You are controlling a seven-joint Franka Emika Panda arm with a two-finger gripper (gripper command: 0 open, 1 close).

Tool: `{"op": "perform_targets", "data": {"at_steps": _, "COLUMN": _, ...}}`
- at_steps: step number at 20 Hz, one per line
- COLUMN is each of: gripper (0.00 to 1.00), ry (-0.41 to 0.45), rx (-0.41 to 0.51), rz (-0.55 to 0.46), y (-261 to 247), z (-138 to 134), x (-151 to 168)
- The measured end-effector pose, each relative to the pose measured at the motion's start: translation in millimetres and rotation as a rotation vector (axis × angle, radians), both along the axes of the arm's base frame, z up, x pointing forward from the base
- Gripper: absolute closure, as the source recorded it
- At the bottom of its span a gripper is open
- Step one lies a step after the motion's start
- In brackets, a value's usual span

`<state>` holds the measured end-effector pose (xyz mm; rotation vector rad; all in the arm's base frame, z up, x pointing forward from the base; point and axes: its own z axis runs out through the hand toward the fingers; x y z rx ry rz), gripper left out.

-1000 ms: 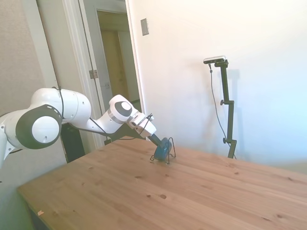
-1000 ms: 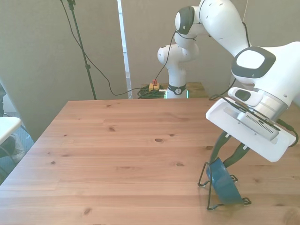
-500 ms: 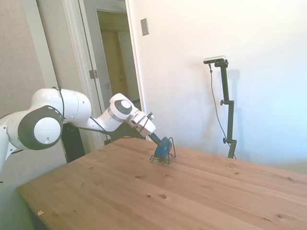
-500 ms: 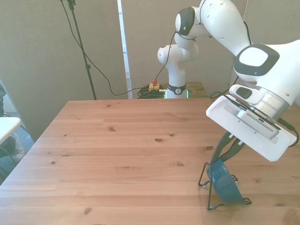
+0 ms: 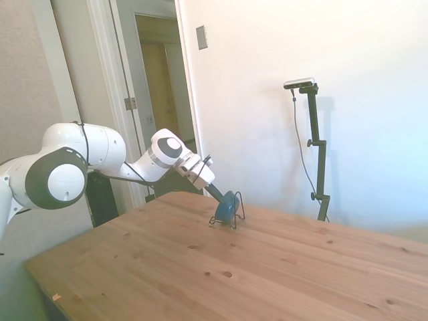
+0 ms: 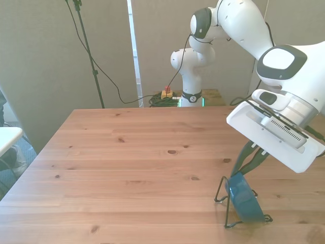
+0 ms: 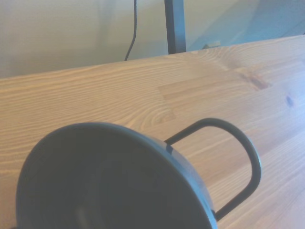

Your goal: Unload the bowl

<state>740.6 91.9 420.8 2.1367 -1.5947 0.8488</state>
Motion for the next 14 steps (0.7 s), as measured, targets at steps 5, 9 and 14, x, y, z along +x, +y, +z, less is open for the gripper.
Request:
{"op": "perform_targets", "data": {"at_steps": 5, "gripper": 1.00, "ry": -0.010, "rx": 0.008, "rz": 0.009, "y": 5.9, "z": 5.8, "x": 0.3}}
{"op": "perform_targets", "data": {"at_steps": 9, "gripper": 1.00, "ry": -0.020, "rx": 0.016, "rz": 0.019, "y": 12.6, "z": 11.2, "x": 0.7}}
{"op": "perform_targets", "data": {"at_steps": 14, "gripper": 1.00, "ry": -0.032, "rx": 0.024, "rz": 0.036, "y": 24.4, "z": 19.5, "x": -0.9}}
